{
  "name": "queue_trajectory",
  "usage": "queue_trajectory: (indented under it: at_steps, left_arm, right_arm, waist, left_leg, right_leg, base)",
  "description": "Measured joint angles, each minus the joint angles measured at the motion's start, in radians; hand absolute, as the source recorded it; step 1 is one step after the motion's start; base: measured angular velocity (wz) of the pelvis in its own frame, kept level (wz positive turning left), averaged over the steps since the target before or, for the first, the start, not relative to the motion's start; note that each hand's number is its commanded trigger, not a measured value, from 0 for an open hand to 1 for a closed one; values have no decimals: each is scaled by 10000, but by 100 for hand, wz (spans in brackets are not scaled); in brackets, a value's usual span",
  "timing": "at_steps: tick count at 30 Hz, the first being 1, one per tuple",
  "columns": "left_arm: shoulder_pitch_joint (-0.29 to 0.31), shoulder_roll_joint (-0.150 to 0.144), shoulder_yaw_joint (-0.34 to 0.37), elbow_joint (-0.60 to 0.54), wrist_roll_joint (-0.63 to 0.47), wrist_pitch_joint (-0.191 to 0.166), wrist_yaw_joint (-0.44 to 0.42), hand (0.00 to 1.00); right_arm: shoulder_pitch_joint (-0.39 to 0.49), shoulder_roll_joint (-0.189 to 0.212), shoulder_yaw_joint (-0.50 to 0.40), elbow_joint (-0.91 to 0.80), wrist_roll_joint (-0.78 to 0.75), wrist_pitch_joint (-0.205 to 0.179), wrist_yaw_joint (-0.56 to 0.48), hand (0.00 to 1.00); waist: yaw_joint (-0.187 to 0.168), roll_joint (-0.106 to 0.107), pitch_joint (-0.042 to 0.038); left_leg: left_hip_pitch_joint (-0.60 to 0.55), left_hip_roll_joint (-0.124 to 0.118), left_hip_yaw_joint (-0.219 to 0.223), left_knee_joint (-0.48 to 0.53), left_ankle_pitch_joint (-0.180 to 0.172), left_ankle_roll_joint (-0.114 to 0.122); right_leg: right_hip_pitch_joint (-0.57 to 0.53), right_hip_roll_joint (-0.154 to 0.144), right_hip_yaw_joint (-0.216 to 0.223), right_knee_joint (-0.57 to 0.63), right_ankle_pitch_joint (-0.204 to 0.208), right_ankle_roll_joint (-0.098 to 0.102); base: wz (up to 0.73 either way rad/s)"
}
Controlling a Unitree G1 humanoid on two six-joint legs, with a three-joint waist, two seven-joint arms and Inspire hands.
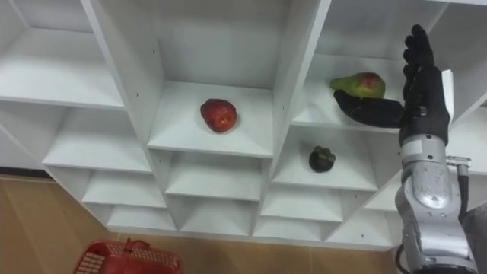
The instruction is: Collect fruits from the closet
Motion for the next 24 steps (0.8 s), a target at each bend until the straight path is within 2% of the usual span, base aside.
queue_trajectory:
  at_steps: [9, 14, 18, 21, 24]
  left_arm:
    - [4, 32, -1, 0, 5, 21, 15, 100]
    - [19, 37, 0, -30, 1, 43, 5, 100]
    - [37, 66, 2, -115, 11, 180, -18, 100]
    - [36, 90, 0, -122, 6, 215, -63, 100]
    - [76, 153, -8, -200, 7, 216, -93, 100]
  right_arm:
    - [-274, -54, 0, 444, -19, 74, -40, 0]
    - [-410, -263, 1, 459, -12, 74, 176, 0]
    - [-554, -288, 0, 709, -37, 78, 306, 0]
    - [-554, -292, 1, 832, -108, 328, 463, 0]
    - [-639, -293, 7, 1275, -99, 332, 631, 0]
  waist:
    - [-21, -12, 6]
    - [-21, -20, 8]
    - [-27, -57, -6]
    - [-30, -66, -3]
    - [-21, -93, 1]
  left_leg:
    - [-19, -48, -12, 1, 64, 22]
    - [-25, -91, -9, -2, 92, 58]
    - [-12, -95, -54, -7, 94, 58]
    - [-7, -98, -103, -4, 97, 58]
    - [-7, -98, -125, 3, 98, 56]
  right_leg:
    - [-7, -58, -67, 10, 0, 0]
    - [-6, -106, -84, 21, 1, 1]
    - [37, -114, -165, 21, 1, 2]
    - [76, -127, -266, 14, 0, 5]
    - [99, -129, -307, 14, -1, 5]
  base:
    - [0]
    - [0]
    - [4]
    - [8]
    - [2]
